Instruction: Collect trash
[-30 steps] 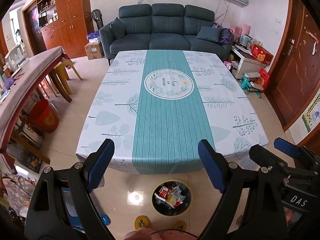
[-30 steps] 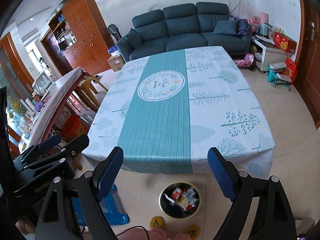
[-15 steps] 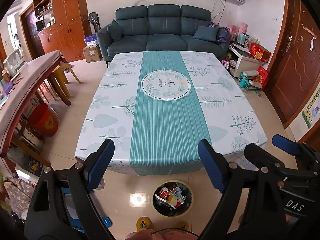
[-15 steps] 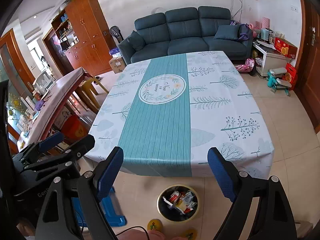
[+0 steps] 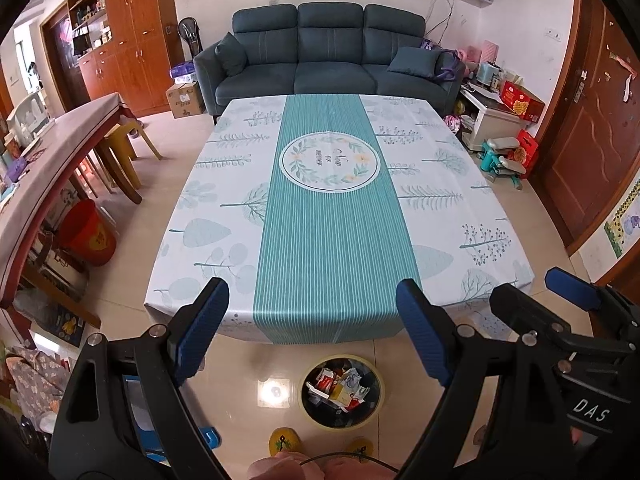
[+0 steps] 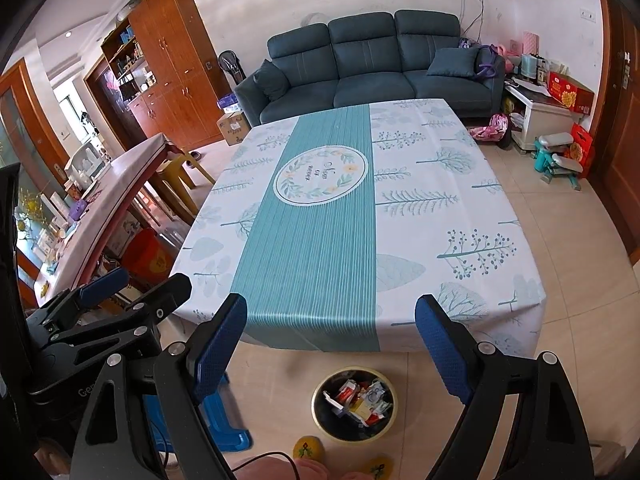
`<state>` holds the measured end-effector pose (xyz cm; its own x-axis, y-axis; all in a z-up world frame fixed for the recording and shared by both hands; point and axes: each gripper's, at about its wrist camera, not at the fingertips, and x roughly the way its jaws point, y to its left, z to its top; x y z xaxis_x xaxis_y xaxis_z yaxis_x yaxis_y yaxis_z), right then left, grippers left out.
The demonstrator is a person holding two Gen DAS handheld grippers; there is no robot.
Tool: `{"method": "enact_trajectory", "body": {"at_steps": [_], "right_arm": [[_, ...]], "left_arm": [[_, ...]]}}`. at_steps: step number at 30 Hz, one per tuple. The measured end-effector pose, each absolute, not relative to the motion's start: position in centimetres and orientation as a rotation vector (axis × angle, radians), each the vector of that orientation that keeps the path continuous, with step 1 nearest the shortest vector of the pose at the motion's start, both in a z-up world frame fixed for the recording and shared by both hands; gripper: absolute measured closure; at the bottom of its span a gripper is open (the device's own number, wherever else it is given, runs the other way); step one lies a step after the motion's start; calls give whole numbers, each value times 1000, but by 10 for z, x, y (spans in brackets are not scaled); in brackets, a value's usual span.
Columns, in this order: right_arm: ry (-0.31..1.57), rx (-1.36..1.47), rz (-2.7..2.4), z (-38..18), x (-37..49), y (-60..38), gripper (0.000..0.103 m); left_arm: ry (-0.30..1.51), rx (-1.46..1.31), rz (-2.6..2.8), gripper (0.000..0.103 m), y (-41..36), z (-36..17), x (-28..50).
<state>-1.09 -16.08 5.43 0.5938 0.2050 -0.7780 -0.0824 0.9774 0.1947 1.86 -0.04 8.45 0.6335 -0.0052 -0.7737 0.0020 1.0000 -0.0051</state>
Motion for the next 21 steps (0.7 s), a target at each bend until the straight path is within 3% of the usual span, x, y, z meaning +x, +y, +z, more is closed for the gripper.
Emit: {"method": "enact_trajectory", "body": {"at_steps": [21], "right_arm": [[927, 142, 169, 46, -17, -164, 16]], "left_arm": [[897, -7, 4, 20, 3, 79, 10]]}}
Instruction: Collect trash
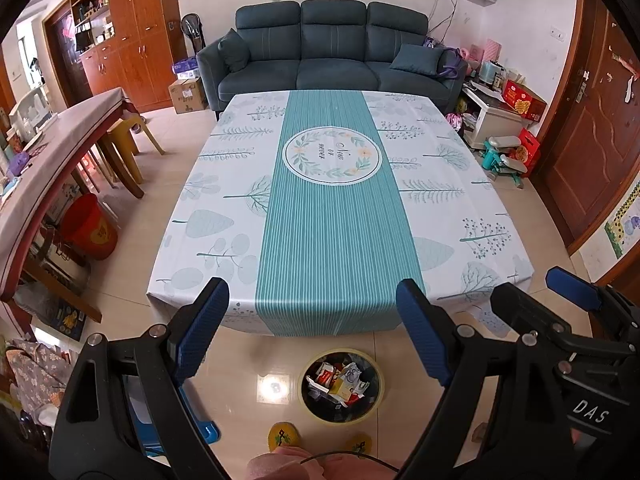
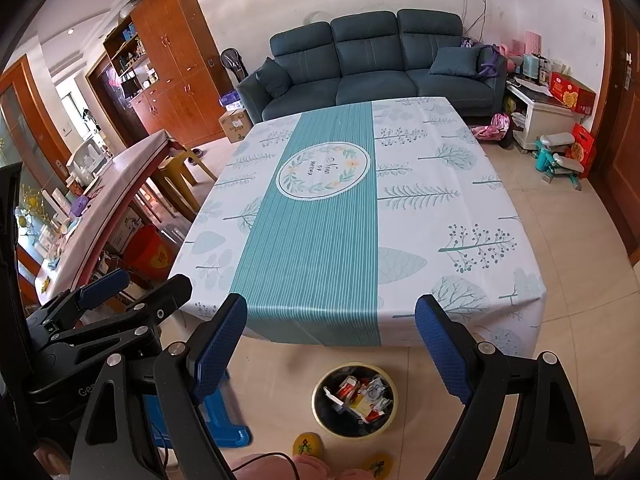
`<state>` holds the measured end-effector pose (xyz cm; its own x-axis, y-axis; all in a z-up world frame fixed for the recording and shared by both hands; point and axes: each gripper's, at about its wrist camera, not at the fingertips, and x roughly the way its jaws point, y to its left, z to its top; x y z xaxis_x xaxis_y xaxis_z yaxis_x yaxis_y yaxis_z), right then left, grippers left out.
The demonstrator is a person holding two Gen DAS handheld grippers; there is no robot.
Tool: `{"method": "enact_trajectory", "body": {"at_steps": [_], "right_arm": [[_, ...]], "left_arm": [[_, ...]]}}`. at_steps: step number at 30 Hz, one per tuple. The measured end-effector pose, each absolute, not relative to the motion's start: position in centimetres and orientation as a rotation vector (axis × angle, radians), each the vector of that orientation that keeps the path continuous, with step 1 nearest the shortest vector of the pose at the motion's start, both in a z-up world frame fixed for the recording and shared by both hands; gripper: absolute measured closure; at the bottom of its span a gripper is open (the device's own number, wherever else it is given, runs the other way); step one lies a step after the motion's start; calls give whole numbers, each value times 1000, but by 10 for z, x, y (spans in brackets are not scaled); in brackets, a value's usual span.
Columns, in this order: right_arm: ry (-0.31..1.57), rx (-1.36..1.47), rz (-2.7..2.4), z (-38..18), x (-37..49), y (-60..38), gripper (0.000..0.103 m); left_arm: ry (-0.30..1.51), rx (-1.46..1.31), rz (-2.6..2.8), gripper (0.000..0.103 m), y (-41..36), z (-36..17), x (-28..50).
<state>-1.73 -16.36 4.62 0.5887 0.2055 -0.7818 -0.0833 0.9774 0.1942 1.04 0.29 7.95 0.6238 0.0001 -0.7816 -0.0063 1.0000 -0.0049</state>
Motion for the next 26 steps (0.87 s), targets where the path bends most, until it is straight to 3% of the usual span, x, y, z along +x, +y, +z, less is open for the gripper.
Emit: {"method": "enact_trajectory", "body": {"at_steps": [26], "right_arm": [[926, 145, 172, 45, -21, -168, 16]], "left_arm": [[903, -3, -9, 20, -3, 82, 1]]}}
